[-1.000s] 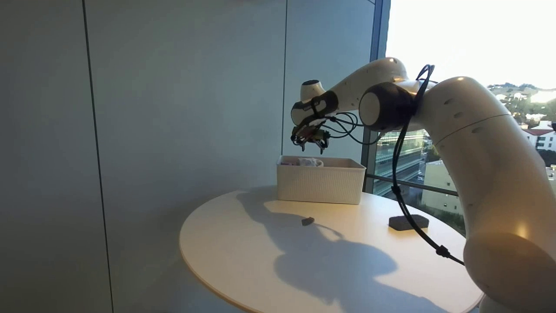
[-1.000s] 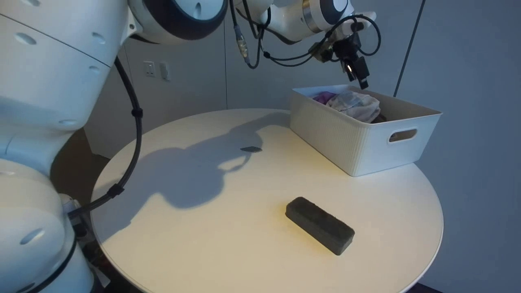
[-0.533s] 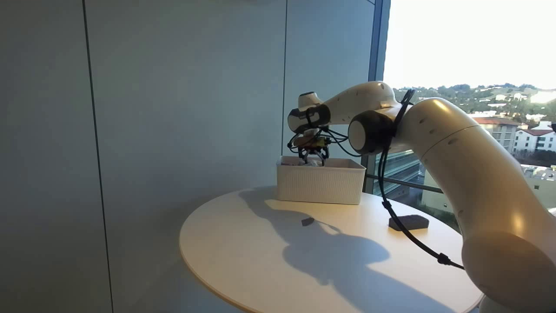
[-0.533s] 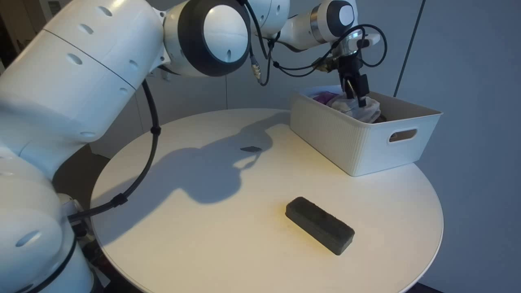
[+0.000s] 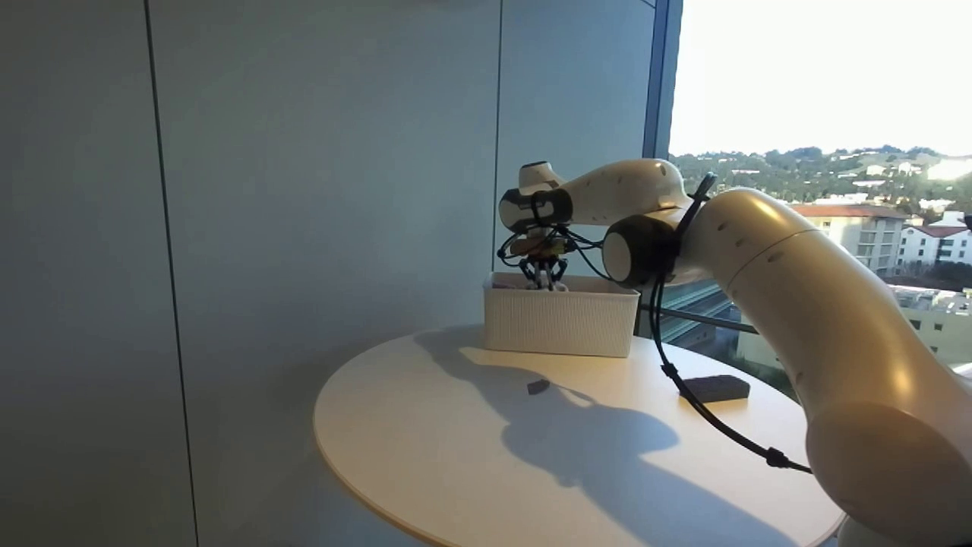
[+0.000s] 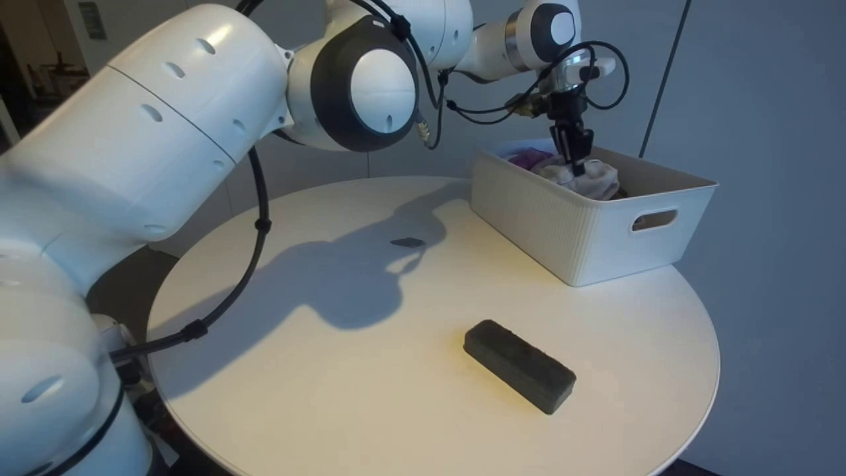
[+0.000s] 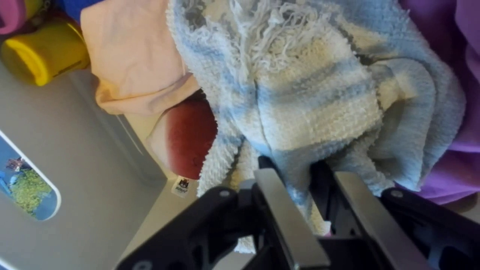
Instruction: Remove the white towel from the box, use it to wipe the table and then remove the rest of the towels from the box and put them on the table
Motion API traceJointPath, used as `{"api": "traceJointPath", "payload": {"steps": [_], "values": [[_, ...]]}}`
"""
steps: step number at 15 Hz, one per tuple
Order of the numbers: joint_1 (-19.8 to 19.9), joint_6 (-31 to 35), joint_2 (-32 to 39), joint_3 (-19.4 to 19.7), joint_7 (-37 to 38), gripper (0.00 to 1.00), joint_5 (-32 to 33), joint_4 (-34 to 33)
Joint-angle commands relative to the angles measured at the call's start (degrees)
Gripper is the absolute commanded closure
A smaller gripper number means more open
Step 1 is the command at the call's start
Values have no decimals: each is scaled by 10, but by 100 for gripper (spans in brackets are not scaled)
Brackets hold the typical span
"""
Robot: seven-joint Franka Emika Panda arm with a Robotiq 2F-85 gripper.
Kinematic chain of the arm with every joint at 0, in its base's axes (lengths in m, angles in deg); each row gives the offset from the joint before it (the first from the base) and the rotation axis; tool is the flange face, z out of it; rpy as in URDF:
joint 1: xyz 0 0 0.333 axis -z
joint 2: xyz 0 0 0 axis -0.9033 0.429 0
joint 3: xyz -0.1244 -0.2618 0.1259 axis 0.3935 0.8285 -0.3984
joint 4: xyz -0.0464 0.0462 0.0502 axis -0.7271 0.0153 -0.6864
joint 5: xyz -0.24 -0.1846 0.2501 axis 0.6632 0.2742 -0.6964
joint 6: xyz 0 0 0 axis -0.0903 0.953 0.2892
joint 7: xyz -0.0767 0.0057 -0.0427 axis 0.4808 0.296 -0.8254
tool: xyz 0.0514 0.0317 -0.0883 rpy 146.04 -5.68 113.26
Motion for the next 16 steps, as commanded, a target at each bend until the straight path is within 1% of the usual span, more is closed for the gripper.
{"api": "traceJointPath", "payload": {"steps": [1, 3, 4, 8, 11, 16], "values": [[14, -35, 24, -11, -19, 92, -16, -53], [16, -49, 23, -11, -14, 95, -15, -59], [17, -46, 19, -11, -13, 90, -15, -61], [16, -15, -18, -4, -9, 90, -5, -68], [23, -6, -50, -5, -13, 90, -8, -81], [41, -2, -123, -18, -76, 90, -16, -84]]}}
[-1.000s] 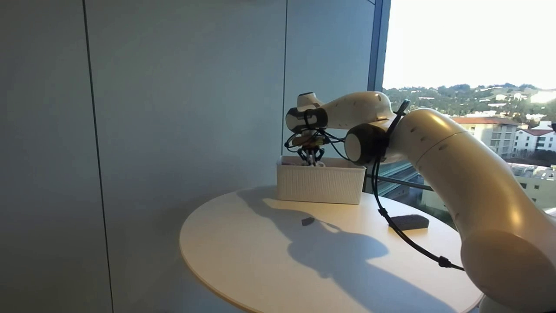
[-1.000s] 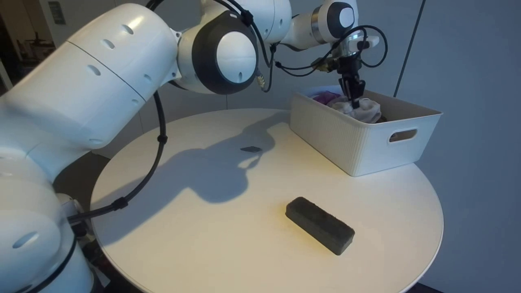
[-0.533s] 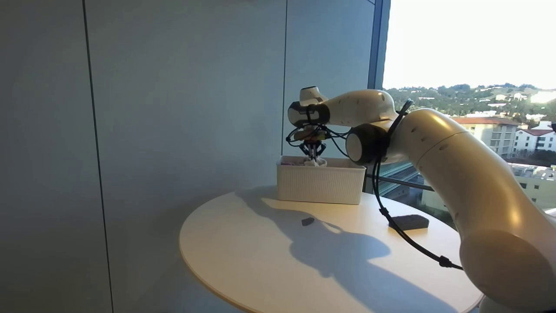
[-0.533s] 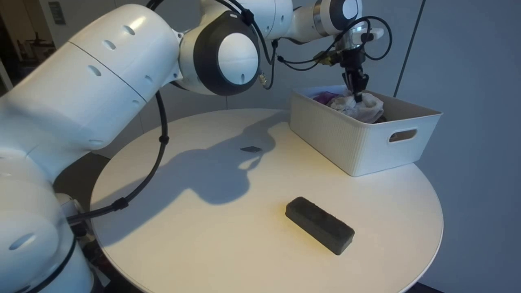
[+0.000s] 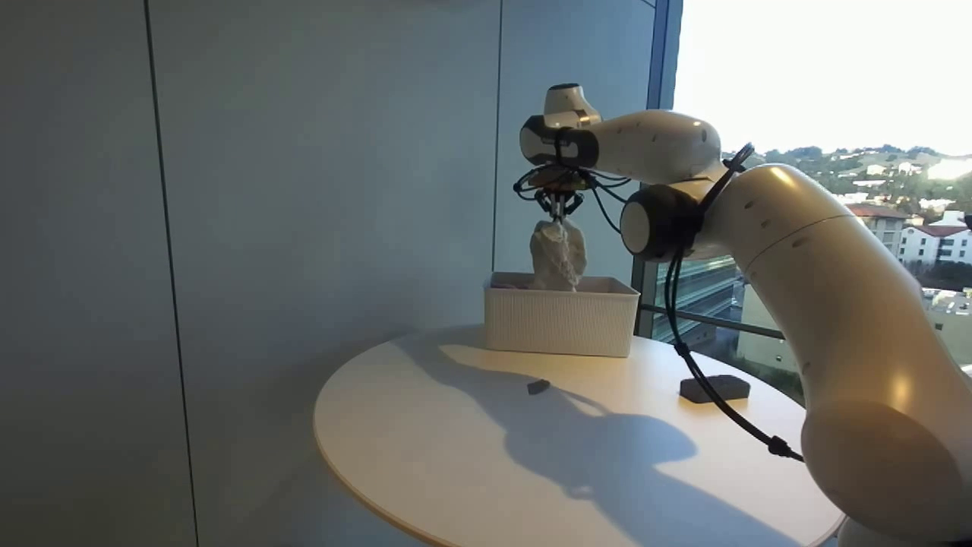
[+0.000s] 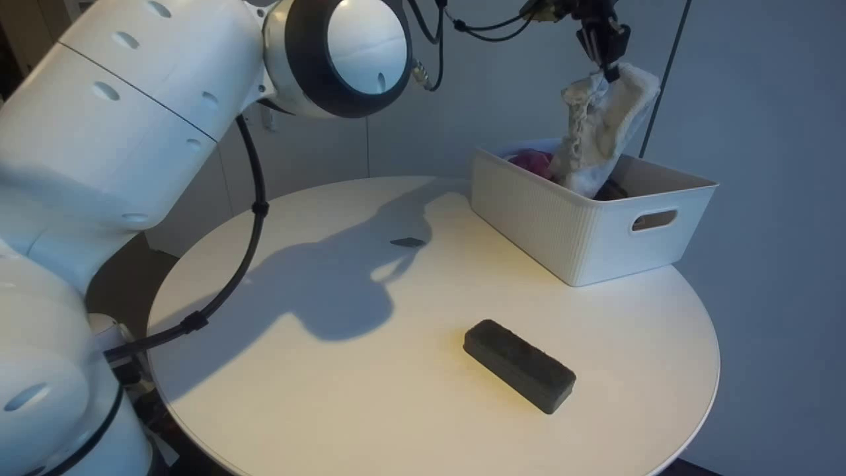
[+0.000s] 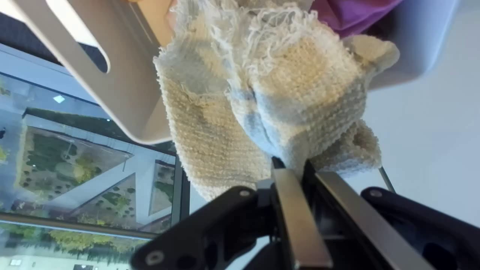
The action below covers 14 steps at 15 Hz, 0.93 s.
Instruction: Remove the white towel from the box, use it to wipe the table and then remove the rest of the towels from the box and put them on the table
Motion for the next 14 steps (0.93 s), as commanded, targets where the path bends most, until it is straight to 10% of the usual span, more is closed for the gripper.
{"api": "traceJointPath", "payload": {"steps": [1, 7, 14], "values": [[18, 6, -61, -14, -72, 89, -12, 4], [34, -29, -152, -46, -250, 90, -29, 26], [-36, -138, -187, -52, -344, 89, 16, 133]]}}
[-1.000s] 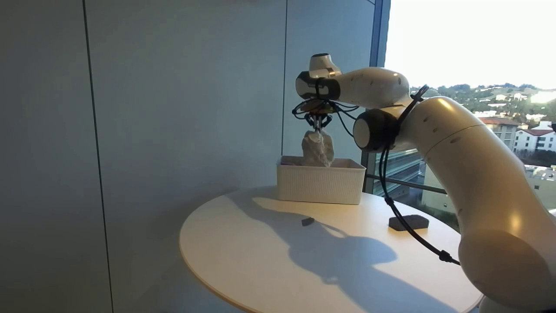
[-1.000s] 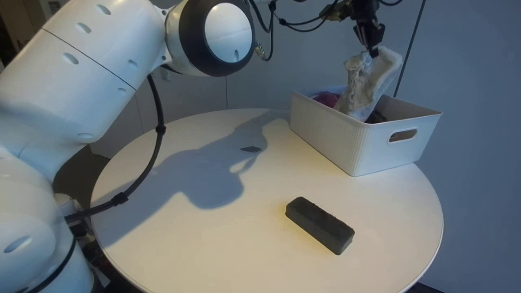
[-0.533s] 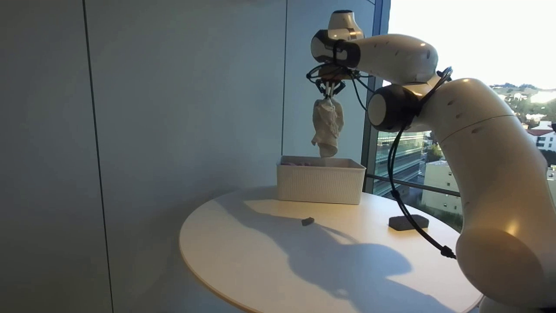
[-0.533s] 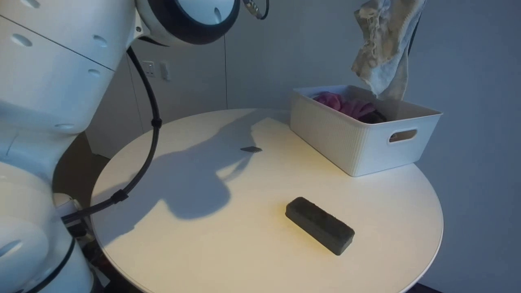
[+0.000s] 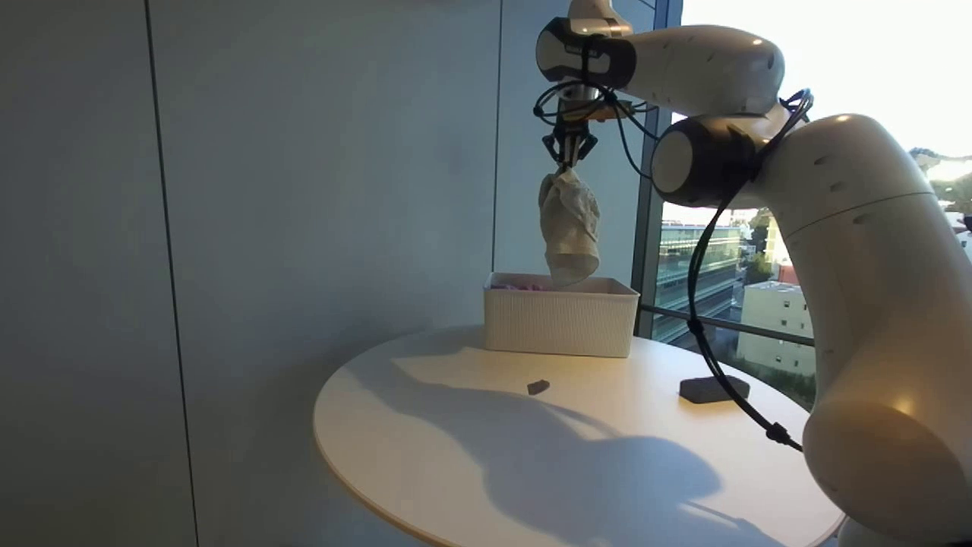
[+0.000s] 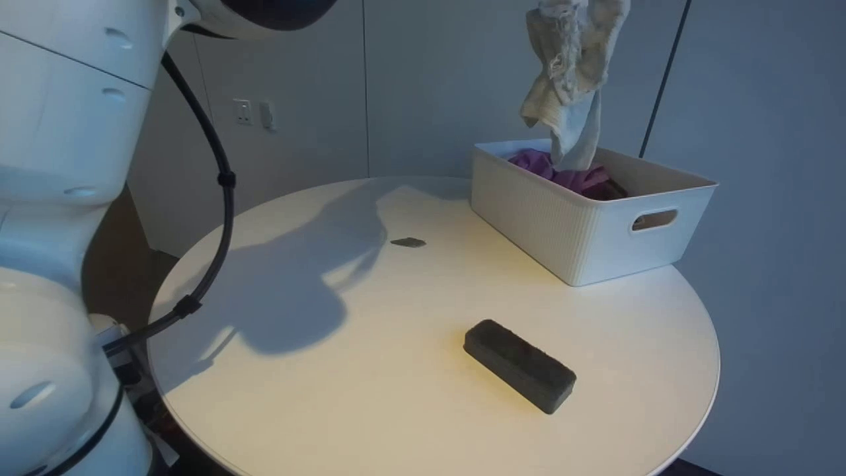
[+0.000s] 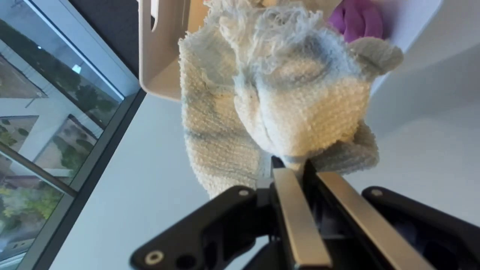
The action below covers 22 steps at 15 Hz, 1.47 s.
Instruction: Remove the white towel from the box, use it to wipe the table and then remove the rest of the towels from the box and put them on the table
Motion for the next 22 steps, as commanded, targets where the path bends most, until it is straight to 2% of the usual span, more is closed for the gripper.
{"api": "traceJointPath", "payload": {"steps": [1, 6, 11, 13, 17, 18, 19, 22], "values": [[-32, -20, -33, -12, -43, 89, 15, 103], [-44, -19, -39, -38, -89, 89, -11, 245], [-48, -85, -1, -45, -119, 89, 0, 313], [-62, -132, 9, -38, -118, 89, 35, 321], [-81, -150, -56, -46, -159, 89, 102, 389], [-87, -152, -72, -51, -178, 89, 113, 410], [-106, -156, -84, -36, -204, 89, 113, 425], [-128, -142, -144, -45, -253, 89, 138, 503]]}}
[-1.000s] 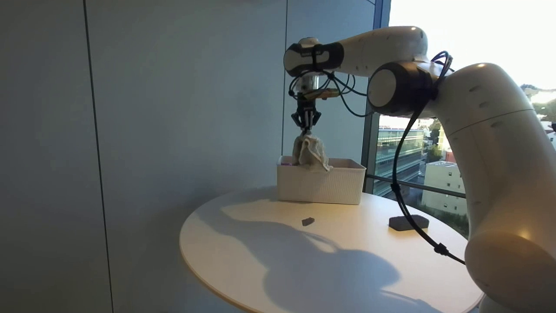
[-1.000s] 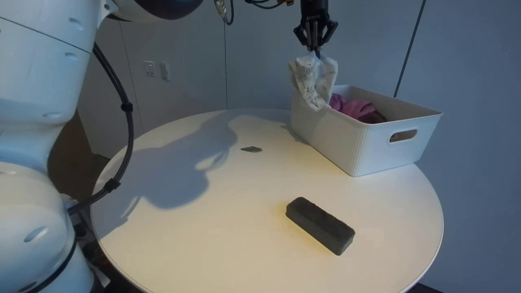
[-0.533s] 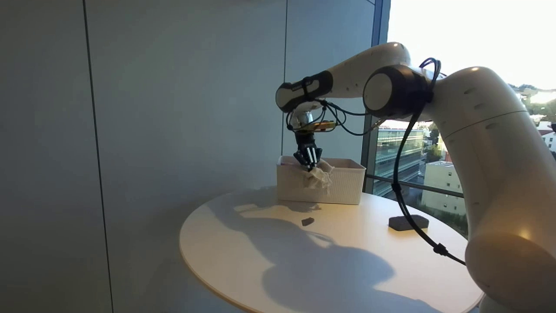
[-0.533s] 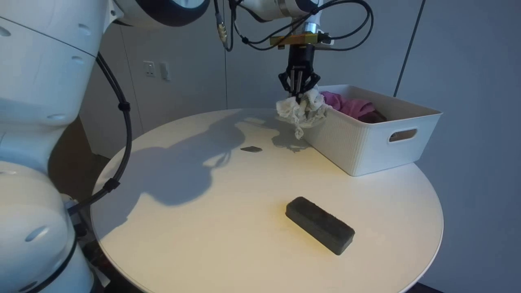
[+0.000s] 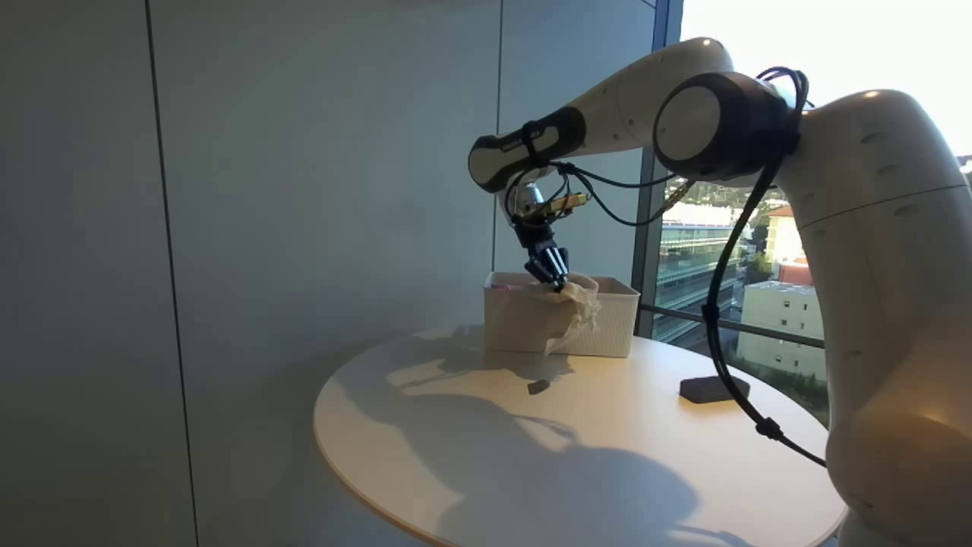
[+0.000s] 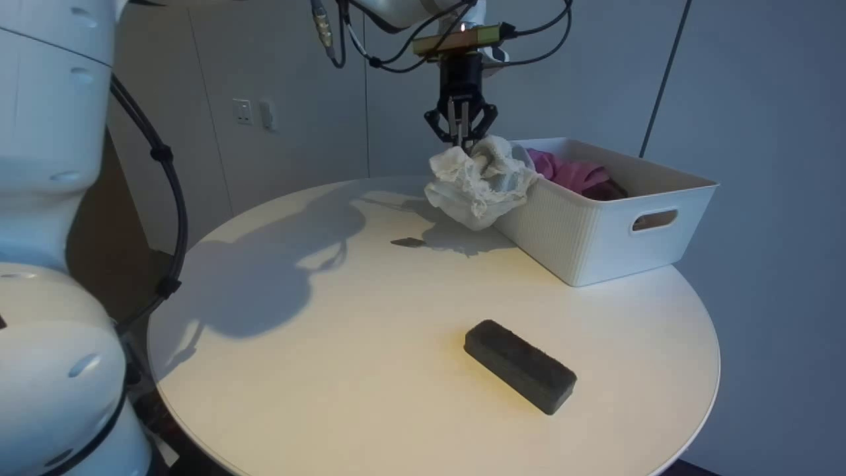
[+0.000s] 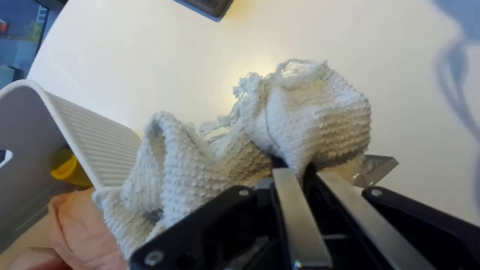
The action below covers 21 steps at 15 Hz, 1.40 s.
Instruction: Remove the white towel from the box, use it to wipe the table and then remove the rest of the towels from the box and put them on the table
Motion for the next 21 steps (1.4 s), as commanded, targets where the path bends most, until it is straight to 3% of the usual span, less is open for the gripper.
{"api": "traceJointPath", "payload": {"steps": [1, 4, 8, 13, 17, 18, 19, 21], "values": [[-33, 26, -105, -3, -64, 89, 45, 133], [-48, 72, -171, -8, -112, 89, 61, 214], [-60, 198, -217, -5, -161, 90, 35, 319], [-60, 338, -220, 4, -221, 90, -85, 394], [-58, 361, -210, 10, -248, 88, -151, 405], [-62, 342, -195, 7, -226, 64, -124, 391], [-62, 342, -194, 8, -227, 88, -127, 392], [-62, 342, -191, 8, -226, 80, -126, 392]]}}
